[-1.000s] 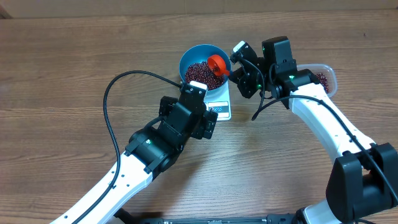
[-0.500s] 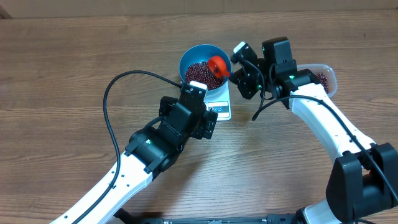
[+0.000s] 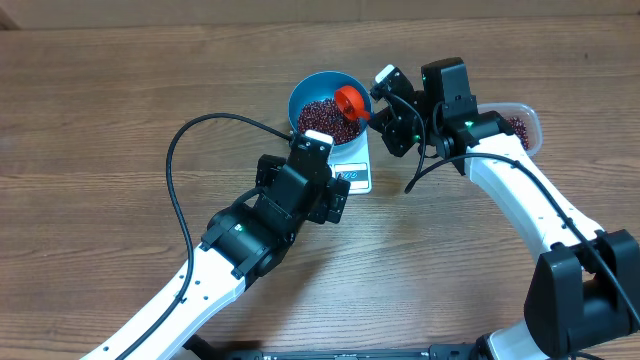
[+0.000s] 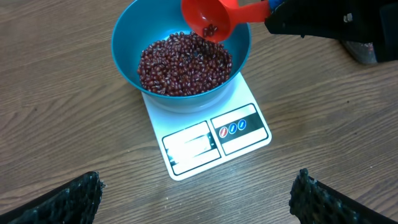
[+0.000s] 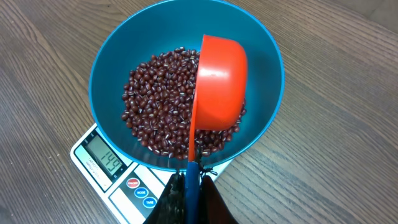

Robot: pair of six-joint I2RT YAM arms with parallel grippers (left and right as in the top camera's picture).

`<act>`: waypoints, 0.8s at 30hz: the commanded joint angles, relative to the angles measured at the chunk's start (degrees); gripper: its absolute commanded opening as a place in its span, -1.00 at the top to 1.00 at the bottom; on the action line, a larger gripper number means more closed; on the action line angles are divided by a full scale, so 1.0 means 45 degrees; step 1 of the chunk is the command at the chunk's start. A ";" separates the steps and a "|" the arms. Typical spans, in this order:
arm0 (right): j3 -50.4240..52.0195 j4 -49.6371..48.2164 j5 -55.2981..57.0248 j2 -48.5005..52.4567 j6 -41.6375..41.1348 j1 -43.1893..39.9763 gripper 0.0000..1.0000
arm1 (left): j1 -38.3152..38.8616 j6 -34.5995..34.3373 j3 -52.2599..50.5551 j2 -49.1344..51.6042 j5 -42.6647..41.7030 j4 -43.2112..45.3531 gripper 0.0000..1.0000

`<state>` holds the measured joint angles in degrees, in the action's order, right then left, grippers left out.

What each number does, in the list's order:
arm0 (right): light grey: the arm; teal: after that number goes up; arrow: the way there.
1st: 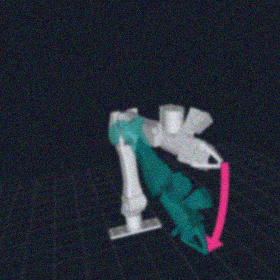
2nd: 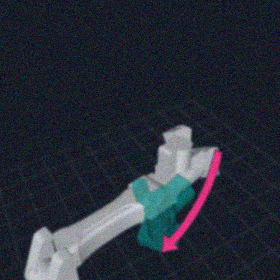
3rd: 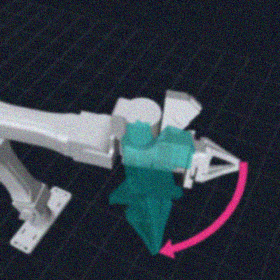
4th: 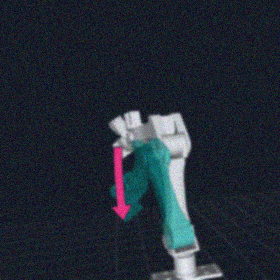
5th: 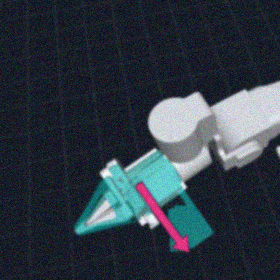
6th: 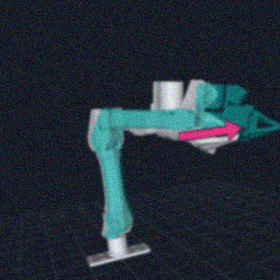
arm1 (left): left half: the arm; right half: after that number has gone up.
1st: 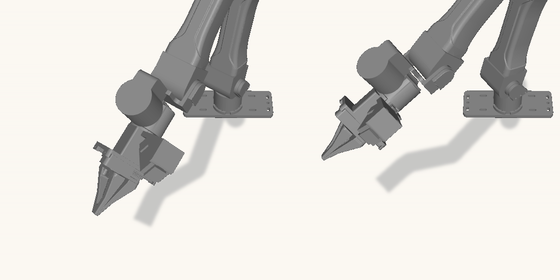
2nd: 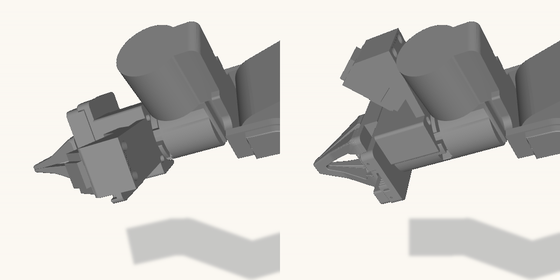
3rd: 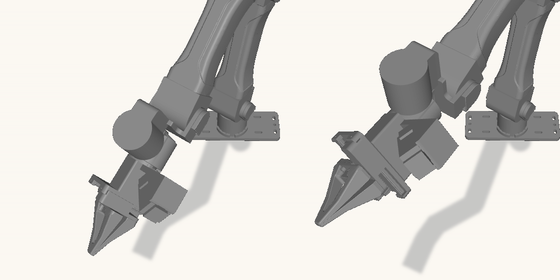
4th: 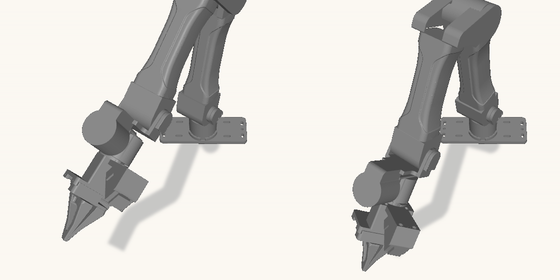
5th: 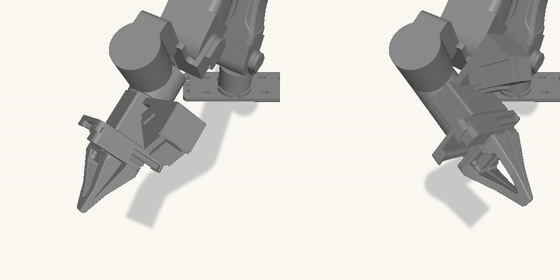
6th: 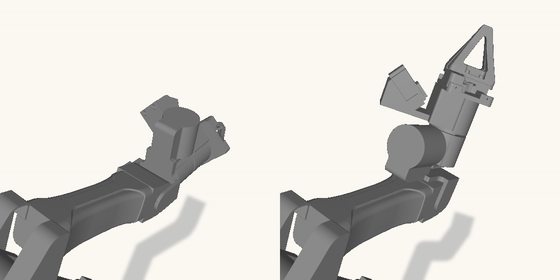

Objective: Scoop item into bowl and weigh 150g on scale

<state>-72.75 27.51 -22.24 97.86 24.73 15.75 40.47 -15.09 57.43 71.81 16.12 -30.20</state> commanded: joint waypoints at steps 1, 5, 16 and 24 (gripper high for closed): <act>-0.0253 -0.0083 0.0024 -0.0316 -0.0170 -0.0087 0.93 | 0.0010 -0.0175 -0.0087 0.0126 0.0175 0.0010 -0.99; -0.0253 -0.0034 0.0024 -0.0316 -0.0233 -0.0087 0.93 | 0.0010 -0.0175 -0.0087 0.0126 0.0175 0.0010 -0.99; -0.0253 0.0005 0.0029 -0.0316 -0.0549 -0.0087 0.93 | 0.0010 -0.0175 -0.0087 0.0126 0.0175 0.0010 -0.99; -0.0253 0.0005 0.0024 -0.0316 -0.0559 -0.0087 0.93 | 0.0010 -0.0175 -0.0087 0.0126 0.0175 0.0005 -0.99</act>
<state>-72.75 27.79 -22.22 97.86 22.50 15.73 40.47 -15.09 57.43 71.81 16.10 -30.20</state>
